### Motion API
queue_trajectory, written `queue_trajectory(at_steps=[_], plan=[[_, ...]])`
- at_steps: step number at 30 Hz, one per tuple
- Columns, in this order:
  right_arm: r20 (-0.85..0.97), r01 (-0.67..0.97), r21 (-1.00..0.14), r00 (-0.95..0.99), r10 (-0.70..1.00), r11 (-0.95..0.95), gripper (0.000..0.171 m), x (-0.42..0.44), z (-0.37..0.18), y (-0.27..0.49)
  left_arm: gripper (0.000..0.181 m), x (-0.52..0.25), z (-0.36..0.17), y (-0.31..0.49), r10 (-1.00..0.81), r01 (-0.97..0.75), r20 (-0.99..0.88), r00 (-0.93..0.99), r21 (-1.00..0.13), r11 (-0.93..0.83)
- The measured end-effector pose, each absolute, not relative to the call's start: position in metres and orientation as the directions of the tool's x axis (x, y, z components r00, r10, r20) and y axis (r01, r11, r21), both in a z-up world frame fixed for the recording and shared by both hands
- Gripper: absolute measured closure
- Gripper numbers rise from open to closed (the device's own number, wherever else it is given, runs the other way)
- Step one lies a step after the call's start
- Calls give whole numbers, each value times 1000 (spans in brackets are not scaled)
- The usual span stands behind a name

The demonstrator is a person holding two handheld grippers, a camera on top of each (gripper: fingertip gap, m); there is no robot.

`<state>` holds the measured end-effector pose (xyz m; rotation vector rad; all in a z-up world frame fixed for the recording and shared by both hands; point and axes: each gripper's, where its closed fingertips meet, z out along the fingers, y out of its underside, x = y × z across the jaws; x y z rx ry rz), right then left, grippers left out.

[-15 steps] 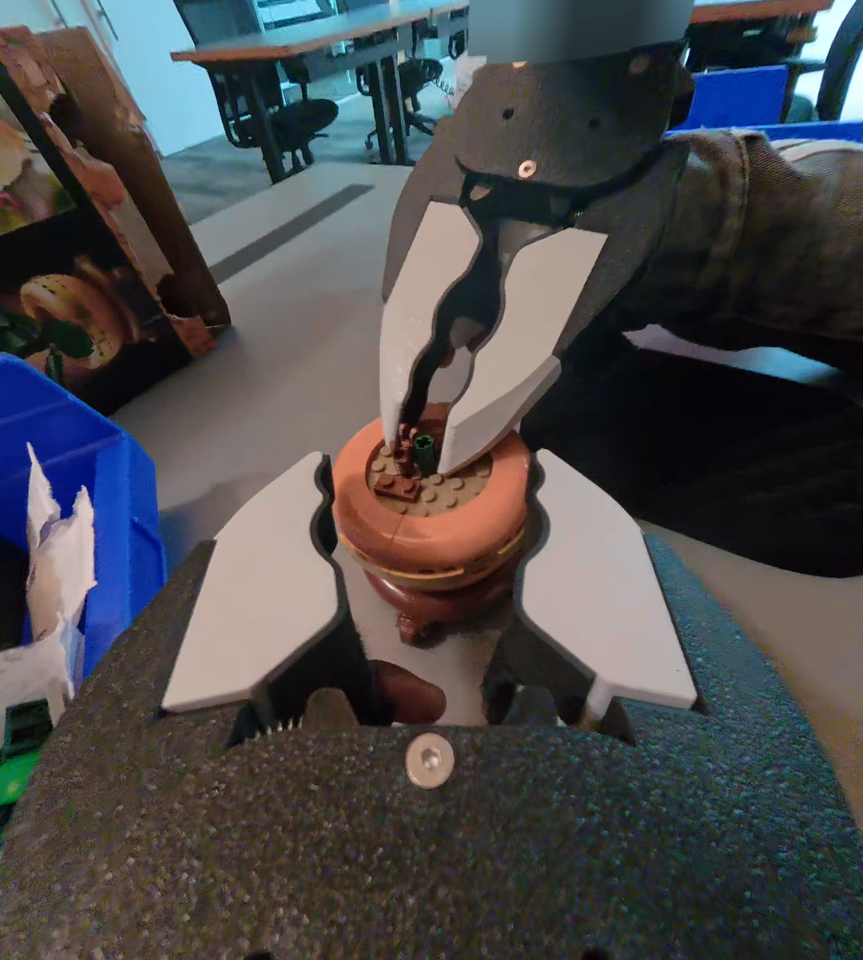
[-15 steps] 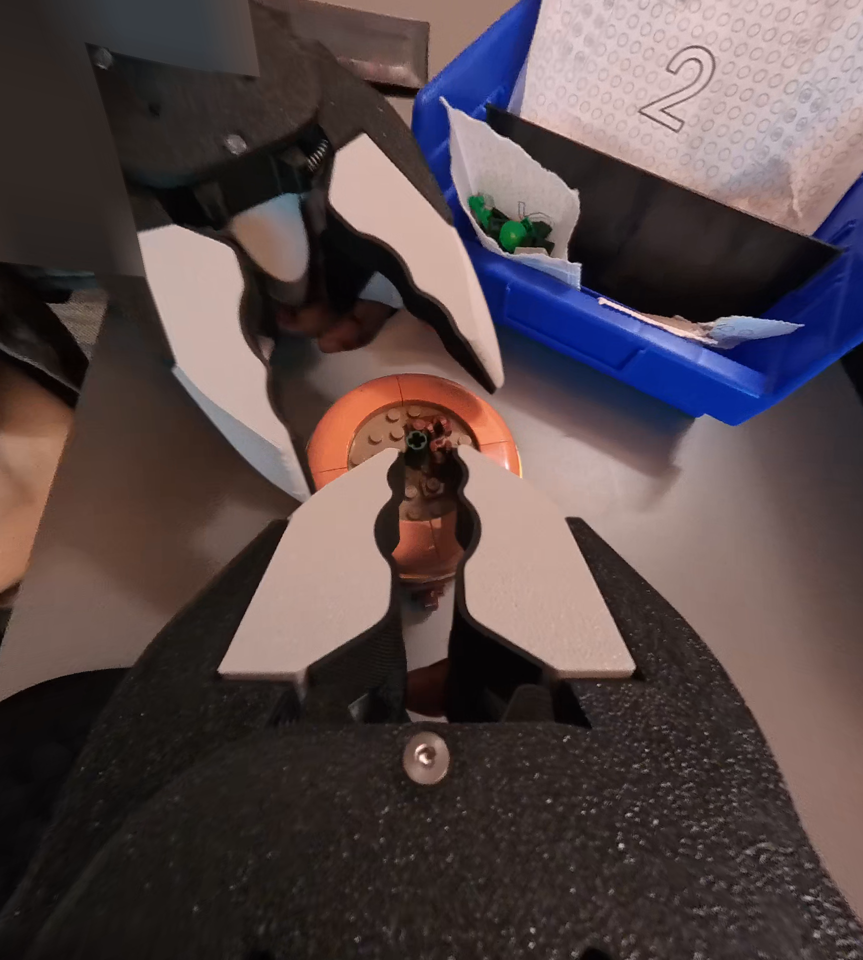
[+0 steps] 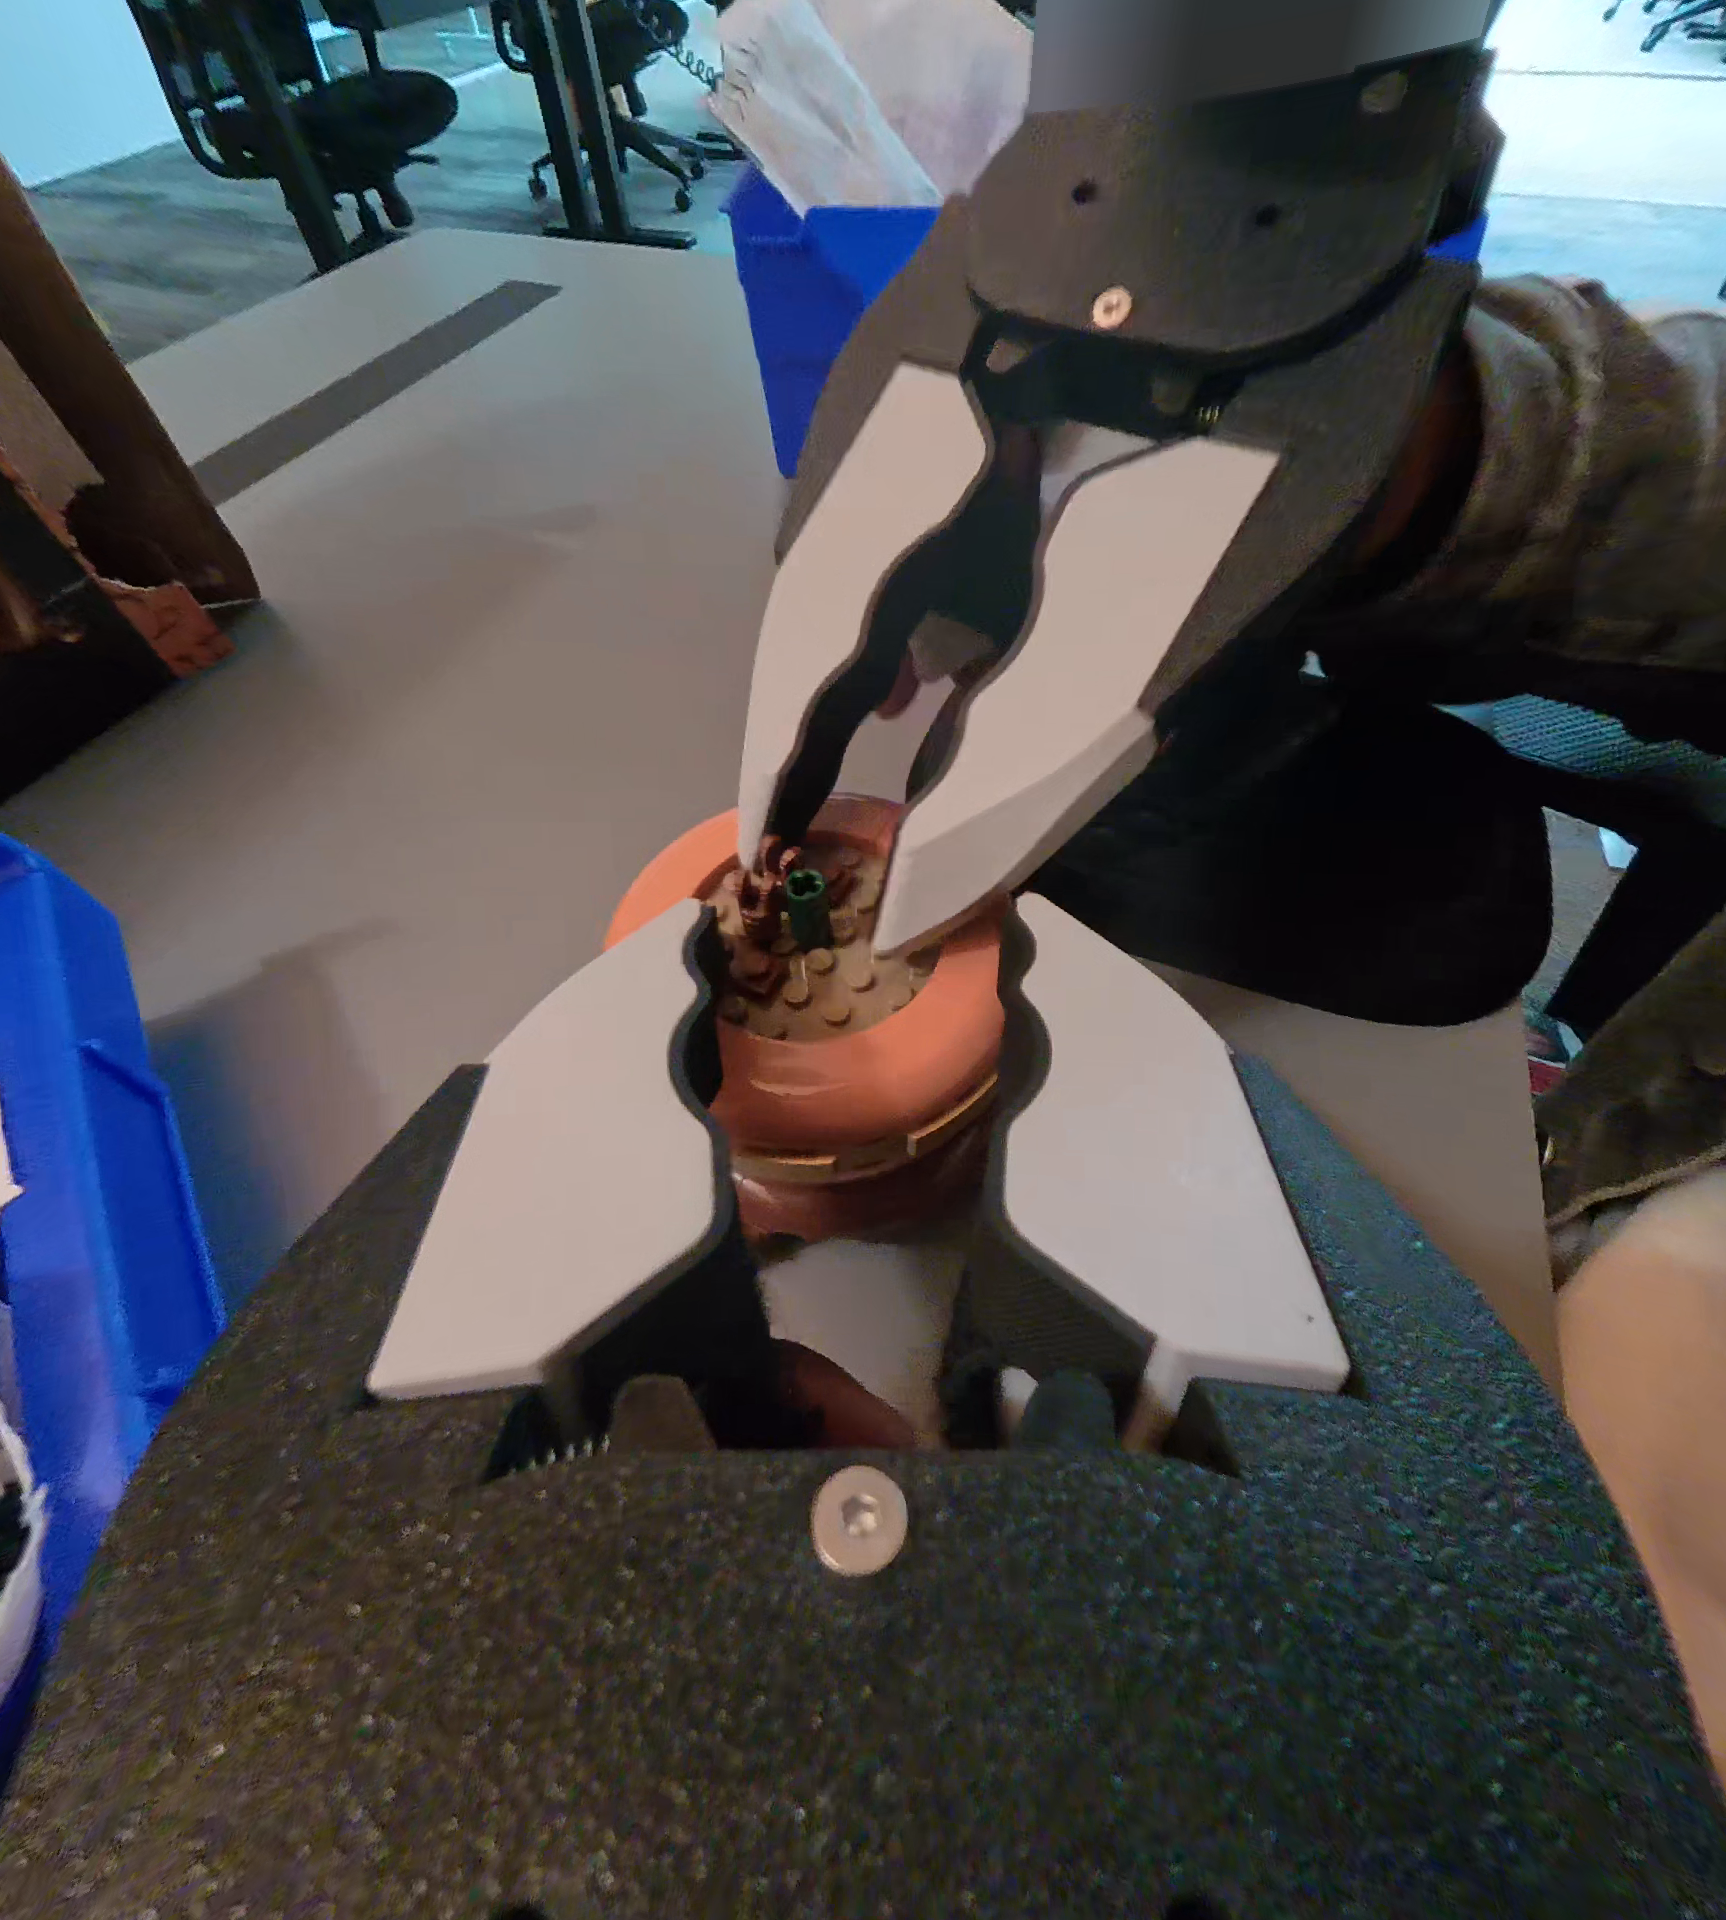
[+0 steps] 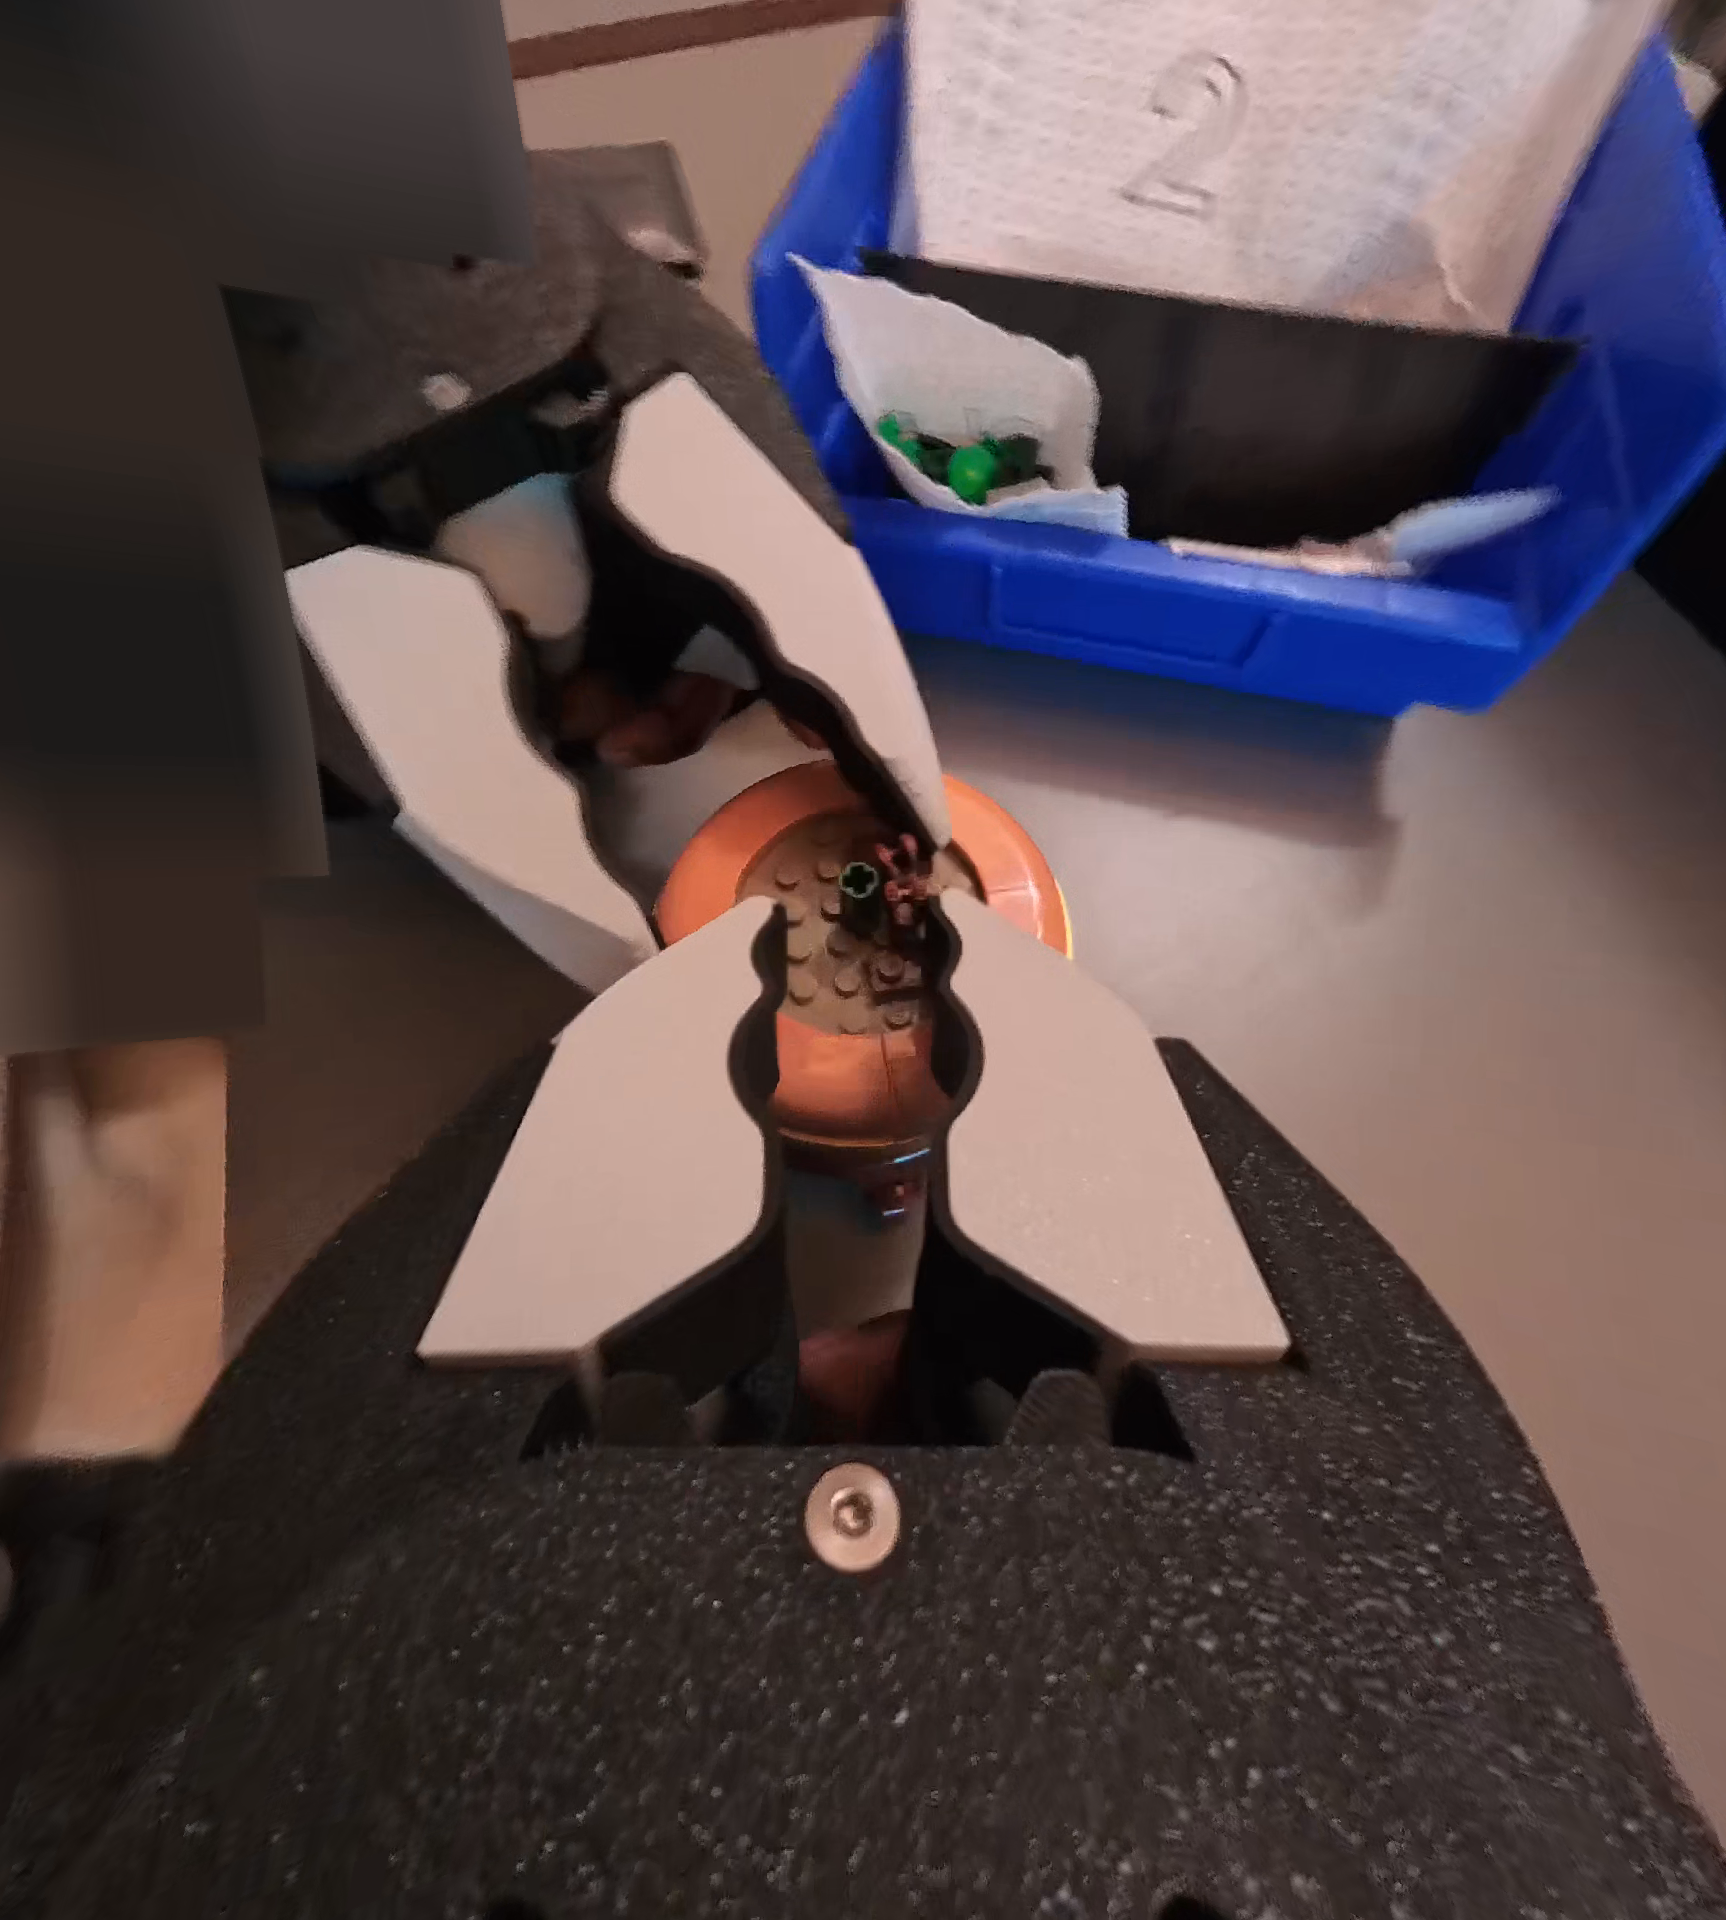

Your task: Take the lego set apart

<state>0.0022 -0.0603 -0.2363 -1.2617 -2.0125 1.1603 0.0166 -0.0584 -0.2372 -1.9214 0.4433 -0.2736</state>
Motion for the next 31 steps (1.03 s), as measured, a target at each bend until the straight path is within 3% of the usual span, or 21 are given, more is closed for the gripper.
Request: queue_trajectory(at_steps=[4,7,9,11,16,17,20,31], plan=[[-1,333,-892,-678,735,306,156,10,-226,-57,134,19,-237,-59,-458,-178,-2,889,-923,-341],[65,260,-895,-730,681,364,159,3,-228,-52,134,19,-238,-59,-466,-180,3,885,-921,-346],[65,288,-871,-735,675,398,153,-2,-237,-50,134,19,-238,-59,-465,-184,-1,885,-920,-347],[56,285,-872,-750,659,398,163,-1,-239,-56,134,19,-237,-59,-465,-195,-15,885,-919,-342],[76,242,-901,-728,681,359,165,0,-238,-57,138,11,-233,-59,-449,-288,-129,884,-908,-305],[78,236,-904,-728,681,355,165,1,-238,-58,138,8,-235,-58,-448,-280,-114,887,-903,-326],[109,209,-909,-716,690,360,165,1,-238,-61,161,12,-240,-56,-479,-226,-35,877,-910,-348],[51,191,-955,-651,757,228,166,0,-235,-60,161,11,-242,-56,-459,-165,31,888,-910,-381]])
